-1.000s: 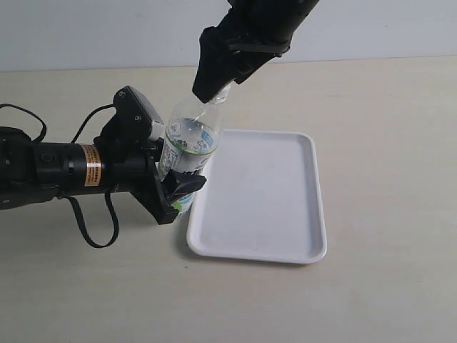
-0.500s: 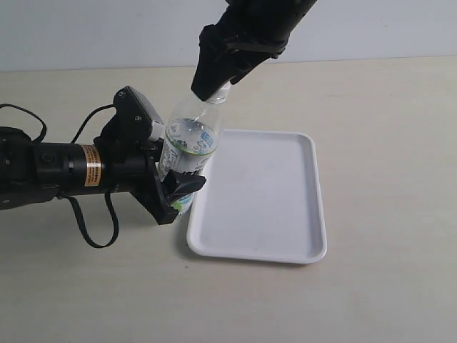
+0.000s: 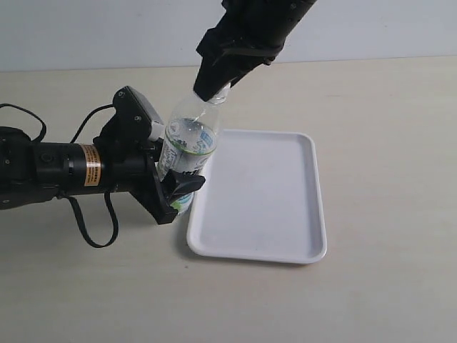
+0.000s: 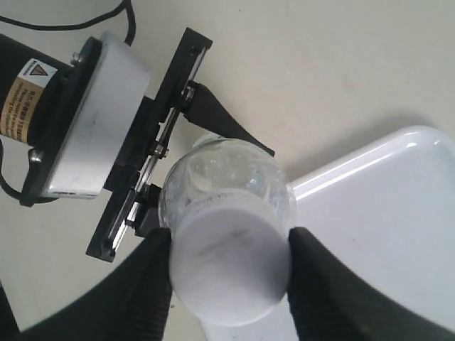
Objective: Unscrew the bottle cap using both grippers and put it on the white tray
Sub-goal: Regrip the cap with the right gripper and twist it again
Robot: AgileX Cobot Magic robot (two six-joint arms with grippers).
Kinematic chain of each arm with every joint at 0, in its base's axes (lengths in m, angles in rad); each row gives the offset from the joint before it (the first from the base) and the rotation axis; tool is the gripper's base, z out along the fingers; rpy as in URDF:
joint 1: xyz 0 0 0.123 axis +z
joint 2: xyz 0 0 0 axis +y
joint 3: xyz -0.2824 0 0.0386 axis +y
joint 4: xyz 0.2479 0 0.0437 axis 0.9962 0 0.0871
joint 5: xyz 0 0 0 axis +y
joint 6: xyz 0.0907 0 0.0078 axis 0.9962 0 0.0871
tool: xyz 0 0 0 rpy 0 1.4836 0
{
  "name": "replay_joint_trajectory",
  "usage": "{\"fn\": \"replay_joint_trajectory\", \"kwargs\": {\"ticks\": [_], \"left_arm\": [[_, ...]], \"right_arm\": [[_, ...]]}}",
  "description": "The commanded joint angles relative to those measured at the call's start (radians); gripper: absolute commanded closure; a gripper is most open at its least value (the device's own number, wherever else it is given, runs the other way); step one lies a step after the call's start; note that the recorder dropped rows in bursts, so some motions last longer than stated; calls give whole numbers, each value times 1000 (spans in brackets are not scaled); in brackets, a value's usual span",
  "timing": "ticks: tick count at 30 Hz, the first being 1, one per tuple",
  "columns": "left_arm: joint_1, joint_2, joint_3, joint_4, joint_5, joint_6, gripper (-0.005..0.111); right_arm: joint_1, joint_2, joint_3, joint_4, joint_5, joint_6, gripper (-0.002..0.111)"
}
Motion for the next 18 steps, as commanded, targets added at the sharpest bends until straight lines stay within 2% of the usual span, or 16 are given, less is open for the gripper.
{"fn": "replay_joint_trajectory", "kwargs": {"ticks": [1, 2, 8, 14, 15, 18], "left_arm": [[-1, -18, -7, -14, -31, 6, 107], [-1, -18, -7, -14, -31, 6, 107], [-1, -18, -7, -16, -38, -2, 107], [-1, -18, -7, -16, -38, -5, 107], [-1, -18, -7, -16, -38, -5, 107], [-1, -18, -7, -16, -38, -5, 107]], "right_arm": [[-1, -3, -4, 2, -31, -44, 104], [-1, -3, -4, 2, -35, -66, 108], [-1, -3, -4, 4, -40, -309, 108], [-1, -3, -4, 7, -34, -626, 108], [-1, -3, -4, 7, -34, -728, 108], [-1, -3, -4, 7, -34, -835, 108]]}}
